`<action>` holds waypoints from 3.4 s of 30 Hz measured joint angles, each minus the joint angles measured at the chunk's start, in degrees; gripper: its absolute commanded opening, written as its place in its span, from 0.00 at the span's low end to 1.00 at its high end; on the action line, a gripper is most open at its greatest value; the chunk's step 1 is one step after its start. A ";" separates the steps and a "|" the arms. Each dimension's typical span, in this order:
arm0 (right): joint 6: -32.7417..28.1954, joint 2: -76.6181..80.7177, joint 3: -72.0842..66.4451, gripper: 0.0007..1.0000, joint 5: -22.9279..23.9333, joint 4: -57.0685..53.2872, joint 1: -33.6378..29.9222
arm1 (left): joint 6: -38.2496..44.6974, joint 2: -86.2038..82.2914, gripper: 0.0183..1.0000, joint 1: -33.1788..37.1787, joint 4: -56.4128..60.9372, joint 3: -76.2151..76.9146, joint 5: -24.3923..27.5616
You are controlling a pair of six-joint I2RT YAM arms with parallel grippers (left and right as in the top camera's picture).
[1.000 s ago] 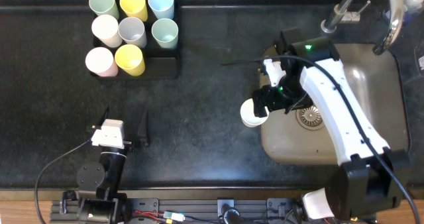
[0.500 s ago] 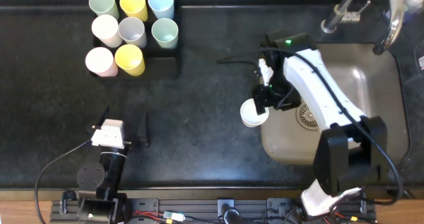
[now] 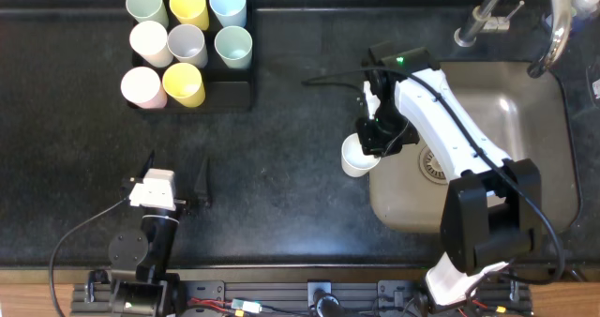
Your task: Store Cups
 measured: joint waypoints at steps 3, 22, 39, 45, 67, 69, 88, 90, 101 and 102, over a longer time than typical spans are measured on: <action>0.15 0.00 0.09 0.04 -1.07 1.42 0.13 | 0.00 0.00 1.00 0.00 0.02 0.00 -0.04; 9.31 14.69 48.37 0.04 -10.05 0.13 12.04 | 0.00 0.00 1.00 0.00 0.00 0.00 -0.07; 22.14 27.54 52.17 0.04 -6.60 5.46 19.96 | 0.00 0.00 1.00 0.00 0.00 0.00 -0.07; 24.39 27.96 52.24 0.04 -4.35 7.87 19.85 | 0.00 0.00 1.00 0.00 0.00 0.00 -0.07; 24.79 30.47 52.26 0.04 -4.31 7.17 20.61 | 0.00 0.00 1.00 0.00 0.00 0.00 -0.07; 24.81 30.69 52.26 0.04 -4.31 7.32 20.74 | 0.00 0.00 1.00 0.00 0.00 0.00 -0.07; 24.55 31.21 52.26 0.24 -4.31 7.80 21.00 | 0.00 0.00 1.00 0.00 0.00 0.00 -0.07; 24.55 31.21 52.26 0.30 -4.37 8.02 21.00 | 0.00 0.00 1.00 0.00 0.00 0.00 -0.07; 24.13 31.08 52.26 0.66 -5.92 12.61 20.72 | 0.00 0.00 1.00 0.00 0.00 0.00 -0.07; 23.93 30.91 52.26 0.71 -6.21 13.11 20.57 | 0.00 0.00 1.00 0.00 0.00 0.00 -0.07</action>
